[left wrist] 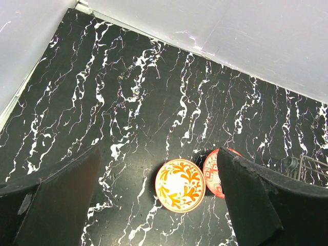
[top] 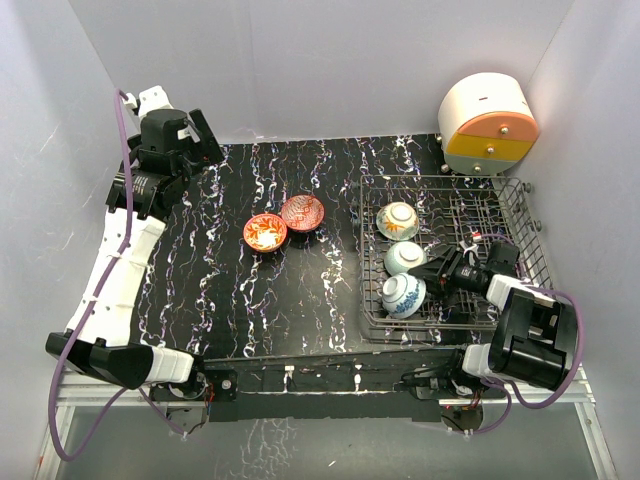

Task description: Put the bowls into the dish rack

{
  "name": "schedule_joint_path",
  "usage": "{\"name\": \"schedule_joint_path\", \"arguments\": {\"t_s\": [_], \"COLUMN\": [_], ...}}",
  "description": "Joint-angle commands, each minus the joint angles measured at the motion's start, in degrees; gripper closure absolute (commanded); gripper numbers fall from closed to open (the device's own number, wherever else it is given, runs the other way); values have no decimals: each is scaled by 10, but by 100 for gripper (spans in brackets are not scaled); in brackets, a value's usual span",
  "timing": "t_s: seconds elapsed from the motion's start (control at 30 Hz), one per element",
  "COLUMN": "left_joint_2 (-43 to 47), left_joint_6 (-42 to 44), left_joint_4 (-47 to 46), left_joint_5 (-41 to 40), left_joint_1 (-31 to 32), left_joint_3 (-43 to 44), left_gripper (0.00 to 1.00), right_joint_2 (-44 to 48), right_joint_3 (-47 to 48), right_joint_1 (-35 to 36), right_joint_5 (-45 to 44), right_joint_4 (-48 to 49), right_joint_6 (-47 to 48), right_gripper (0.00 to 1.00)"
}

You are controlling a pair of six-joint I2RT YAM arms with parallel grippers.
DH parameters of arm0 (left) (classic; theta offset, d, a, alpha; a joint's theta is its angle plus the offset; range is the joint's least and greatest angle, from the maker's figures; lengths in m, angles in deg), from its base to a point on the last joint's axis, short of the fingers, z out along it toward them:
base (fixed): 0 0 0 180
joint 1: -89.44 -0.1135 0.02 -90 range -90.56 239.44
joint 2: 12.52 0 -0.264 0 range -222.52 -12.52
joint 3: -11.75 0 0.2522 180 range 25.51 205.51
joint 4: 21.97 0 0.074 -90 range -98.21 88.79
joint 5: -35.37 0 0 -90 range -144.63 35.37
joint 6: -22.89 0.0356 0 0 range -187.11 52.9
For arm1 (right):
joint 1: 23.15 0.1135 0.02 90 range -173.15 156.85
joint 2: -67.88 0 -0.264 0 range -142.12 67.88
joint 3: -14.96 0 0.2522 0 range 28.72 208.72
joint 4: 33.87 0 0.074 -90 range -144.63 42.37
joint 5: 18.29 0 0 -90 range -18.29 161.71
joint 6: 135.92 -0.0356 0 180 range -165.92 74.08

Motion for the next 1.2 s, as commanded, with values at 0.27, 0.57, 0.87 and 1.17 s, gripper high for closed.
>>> {"name": "schedule_joint_path", "arguments": {"t_s": [0.27,0.57,0.87,1.17], "left_joint_2": [-2,-8,-30,-43], "left_joint_6": [-1,3,5,-1], "left_joint_4": [-11,-11,-11,-14], "left_joint_5": [9,16,30,46], "left_joint_1": [2,2,2,2], "left_joint_3": [-2,2,8,10], "left_gripper": [7,7,7,7], "right_joint_2": [16,43,70,106], "right_joint_3": [100,142,202,225], "right_joint_1": [-3,-3,2,67], "right_joint_5": [-162,-234,-288,-346], "right_joint_4": [-205,-233,-285,-331], "right_joint_6": [171,164,168,169], "right_gripper": [48,43,40,40]}}
